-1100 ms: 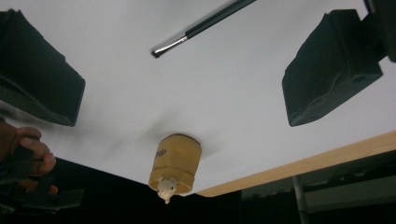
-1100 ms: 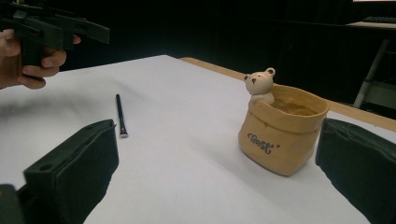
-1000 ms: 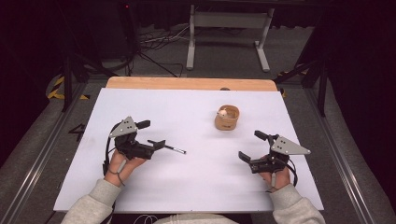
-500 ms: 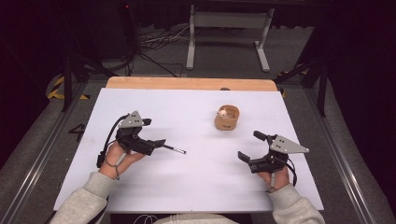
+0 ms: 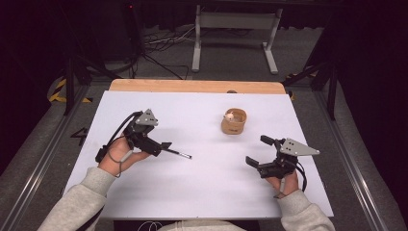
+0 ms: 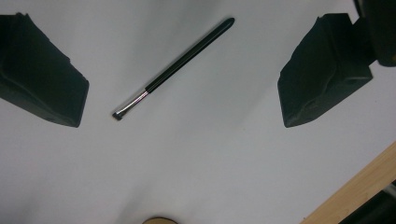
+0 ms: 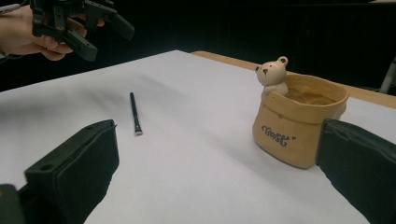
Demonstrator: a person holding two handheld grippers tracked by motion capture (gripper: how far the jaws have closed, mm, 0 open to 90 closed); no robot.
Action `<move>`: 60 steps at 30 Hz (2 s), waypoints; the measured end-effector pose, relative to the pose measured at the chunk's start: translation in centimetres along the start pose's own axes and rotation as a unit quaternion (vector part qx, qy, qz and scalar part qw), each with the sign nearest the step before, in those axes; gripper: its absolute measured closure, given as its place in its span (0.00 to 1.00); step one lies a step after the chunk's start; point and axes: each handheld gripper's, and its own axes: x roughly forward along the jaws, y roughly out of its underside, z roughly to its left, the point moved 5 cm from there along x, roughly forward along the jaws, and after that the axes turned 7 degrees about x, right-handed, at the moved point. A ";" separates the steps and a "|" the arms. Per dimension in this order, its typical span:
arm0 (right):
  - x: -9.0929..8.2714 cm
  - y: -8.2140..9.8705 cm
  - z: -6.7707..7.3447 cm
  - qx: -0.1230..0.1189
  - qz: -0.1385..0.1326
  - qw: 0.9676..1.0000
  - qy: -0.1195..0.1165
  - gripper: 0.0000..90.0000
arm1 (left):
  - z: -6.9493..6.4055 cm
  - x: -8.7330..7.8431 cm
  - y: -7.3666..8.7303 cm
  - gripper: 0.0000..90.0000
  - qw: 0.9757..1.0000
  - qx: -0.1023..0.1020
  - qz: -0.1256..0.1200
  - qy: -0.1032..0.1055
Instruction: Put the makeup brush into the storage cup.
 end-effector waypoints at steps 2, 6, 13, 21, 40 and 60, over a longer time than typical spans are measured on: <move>-0.1 -0.1 0.1 -0.002 -0.002 1.000 -0.001 0.00 | 0.1 0.1 -0.2 0.03 1.000 0.003 0.014 0.006; -0.1 -0.1 0.0 -0.005 -0.003 1.000 0.002 0.00 | 0.1 0.7 -0.3 0.04 0.998 0.015 0.057 0.024; -0.2 -0.2 0.1 -0.006 -0.004 1.000 0.001 0.01 | 0.1 1.2 -0.3 0.04 0.994 0.023 0.096 0.040; -0.2 -0.2 0.3 -0.006 -0.001 1.000 -0.003 0.02 | 0.4 1.8 -0.4 0.04 0.989 0.027 0.134 0.051; -0.2 -0.2 0.4 -0.006 0.003 1.000 -0.010 0.03 | 1.1 3.5 0.0 0.08 0.984 0.028 0.160 0.065; 0.0 -0.1 0.4 -0.004 0.006 1.000 -0.014 0.03 | 0.6 5.8 0.9 0.13 0.975 0.026 0.196 0.103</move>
